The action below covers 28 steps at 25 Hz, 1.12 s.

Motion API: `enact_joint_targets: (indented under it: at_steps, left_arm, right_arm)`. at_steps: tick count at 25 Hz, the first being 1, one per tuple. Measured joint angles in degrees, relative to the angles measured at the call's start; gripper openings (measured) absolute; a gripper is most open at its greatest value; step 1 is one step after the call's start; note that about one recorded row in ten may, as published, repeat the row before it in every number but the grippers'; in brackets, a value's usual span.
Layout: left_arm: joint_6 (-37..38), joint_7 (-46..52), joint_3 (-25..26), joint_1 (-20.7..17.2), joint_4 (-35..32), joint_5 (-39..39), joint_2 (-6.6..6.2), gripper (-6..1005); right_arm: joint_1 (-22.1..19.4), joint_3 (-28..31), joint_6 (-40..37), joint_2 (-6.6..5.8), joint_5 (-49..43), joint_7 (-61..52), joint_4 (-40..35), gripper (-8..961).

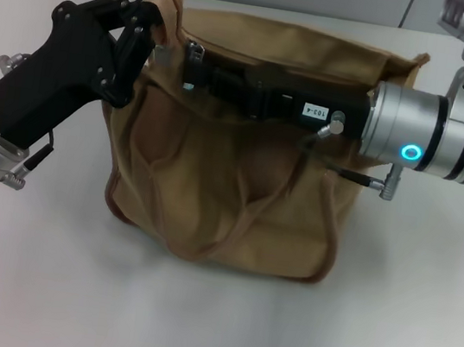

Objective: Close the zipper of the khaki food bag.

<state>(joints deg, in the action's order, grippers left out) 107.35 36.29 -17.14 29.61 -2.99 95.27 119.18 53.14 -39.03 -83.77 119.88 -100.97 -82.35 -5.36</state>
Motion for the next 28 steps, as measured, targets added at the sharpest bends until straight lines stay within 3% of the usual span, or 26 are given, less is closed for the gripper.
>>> enact_joint_targets:
  at_steps: [8, 20, 28]
  left_arm:
    - [-0.1, -0.1, 0.5, -1.3, -0.3, -0.3, -0.15, 85]
    - [-2.1, -0.1, 5.0, -3.8, -2.2, -0.5, -0.52, 94]
    - [-3.4, -0.1, 6.1, -4.0, -2.2, -0.6, -0.53, 99]
  right_arm:
    - [-3.0, 0.1, -1.7, 0.00, 0.0, 0.0, -0.8, 0]
    - [-9.7, 0.2, -6.4, -0.38, 1.4, -0.1, -3.5, 0]
    - [-18.2, 0.3, -12.4, -0.59, 3.5, -2.3, -8.7, -1]
